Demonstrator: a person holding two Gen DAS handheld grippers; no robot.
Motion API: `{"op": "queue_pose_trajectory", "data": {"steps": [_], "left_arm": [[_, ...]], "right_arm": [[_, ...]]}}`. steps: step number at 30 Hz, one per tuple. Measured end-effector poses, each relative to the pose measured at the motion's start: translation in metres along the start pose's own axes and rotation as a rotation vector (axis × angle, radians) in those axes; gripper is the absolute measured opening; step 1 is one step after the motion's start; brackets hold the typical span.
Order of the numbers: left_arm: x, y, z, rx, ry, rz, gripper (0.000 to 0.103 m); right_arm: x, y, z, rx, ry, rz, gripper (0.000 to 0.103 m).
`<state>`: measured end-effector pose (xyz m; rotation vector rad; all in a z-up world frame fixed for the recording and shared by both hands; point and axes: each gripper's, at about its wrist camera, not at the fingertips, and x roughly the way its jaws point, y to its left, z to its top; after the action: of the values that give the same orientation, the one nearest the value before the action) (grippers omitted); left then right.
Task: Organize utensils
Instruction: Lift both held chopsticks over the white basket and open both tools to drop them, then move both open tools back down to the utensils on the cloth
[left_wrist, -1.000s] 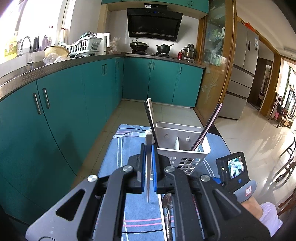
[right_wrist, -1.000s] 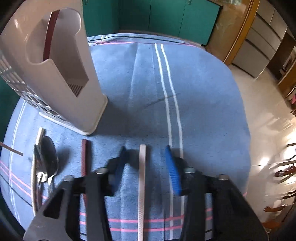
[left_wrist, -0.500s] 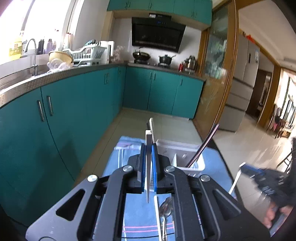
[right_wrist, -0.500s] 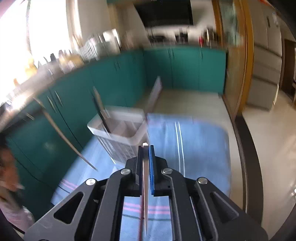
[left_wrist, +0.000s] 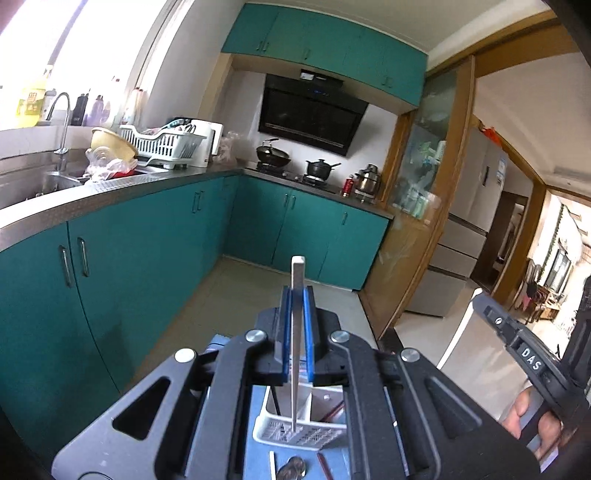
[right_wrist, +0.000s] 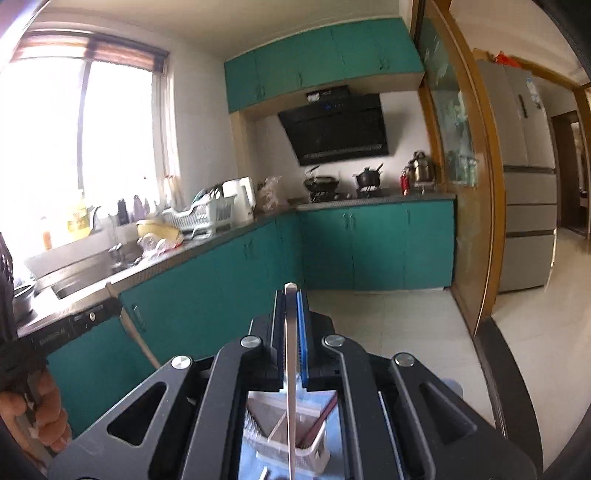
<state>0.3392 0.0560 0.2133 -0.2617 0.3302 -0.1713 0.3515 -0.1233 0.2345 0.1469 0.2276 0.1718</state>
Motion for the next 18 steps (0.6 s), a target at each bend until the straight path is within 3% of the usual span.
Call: {"op": "queue_pose_trajectory", "data": {"steps": [5, 13, 18], "left_arm": [[0.032, 0.002, -0.006, -0.036, -0.010, 0.019, 0.006], [0.085, 0.000, -0.048, -0.011, 0.091, 0.062, 0.006], [0.093, 0.004, -0.064, 0.000, 0.133, 0.051, 0.008]], "right_arm": [[0.019, 0.012, -0.001, -0.019, -0.069, -0.021, 0.007], [0.071, 0.015, -0.052, -0.053, 0.071, -0.012, 0.007], [0.088, 0.003, -0.078, -0.012, 0.177, -0.017, 0.009]]}}
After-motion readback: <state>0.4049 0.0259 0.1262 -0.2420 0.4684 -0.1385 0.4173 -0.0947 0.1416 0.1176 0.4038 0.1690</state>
